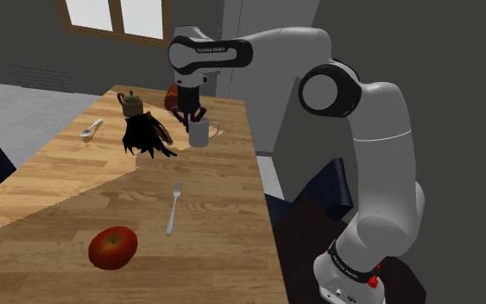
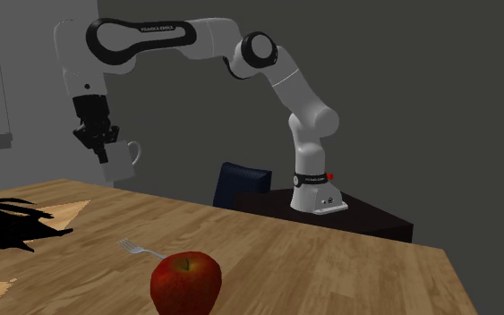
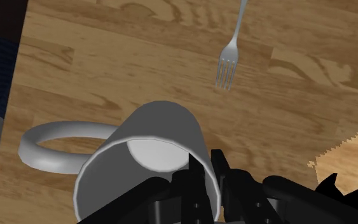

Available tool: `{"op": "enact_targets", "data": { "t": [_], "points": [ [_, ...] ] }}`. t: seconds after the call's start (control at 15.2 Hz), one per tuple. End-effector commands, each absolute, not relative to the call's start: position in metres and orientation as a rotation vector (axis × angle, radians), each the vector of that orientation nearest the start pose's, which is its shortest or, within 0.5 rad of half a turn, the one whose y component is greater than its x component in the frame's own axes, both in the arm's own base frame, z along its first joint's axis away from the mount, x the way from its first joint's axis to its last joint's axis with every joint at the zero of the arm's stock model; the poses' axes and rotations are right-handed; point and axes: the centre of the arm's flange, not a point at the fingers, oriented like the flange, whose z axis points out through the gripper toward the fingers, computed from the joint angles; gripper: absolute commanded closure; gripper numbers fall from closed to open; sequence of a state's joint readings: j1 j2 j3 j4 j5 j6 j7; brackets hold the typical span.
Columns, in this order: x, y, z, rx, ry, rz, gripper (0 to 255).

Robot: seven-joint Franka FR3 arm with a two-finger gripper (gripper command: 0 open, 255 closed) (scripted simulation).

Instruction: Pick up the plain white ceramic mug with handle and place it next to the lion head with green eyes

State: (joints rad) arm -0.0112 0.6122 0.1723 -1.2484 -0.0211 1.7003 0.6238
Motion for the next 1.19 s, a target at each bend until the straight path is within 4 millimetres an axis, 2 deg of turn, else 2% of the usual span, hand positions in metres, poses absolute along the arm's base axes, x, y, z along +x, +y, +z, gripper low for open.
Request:
{"op": "enact_targets", "data": {
  "t": [0.0, 1.12],
  "points": [
    [0.706, 0.084, 0.387, -3.024, 0.743, 0.265, 255],
    [0.706, 0.084, 0.297, -3.024, 0.743, 0.265, 255]
  ]
}}
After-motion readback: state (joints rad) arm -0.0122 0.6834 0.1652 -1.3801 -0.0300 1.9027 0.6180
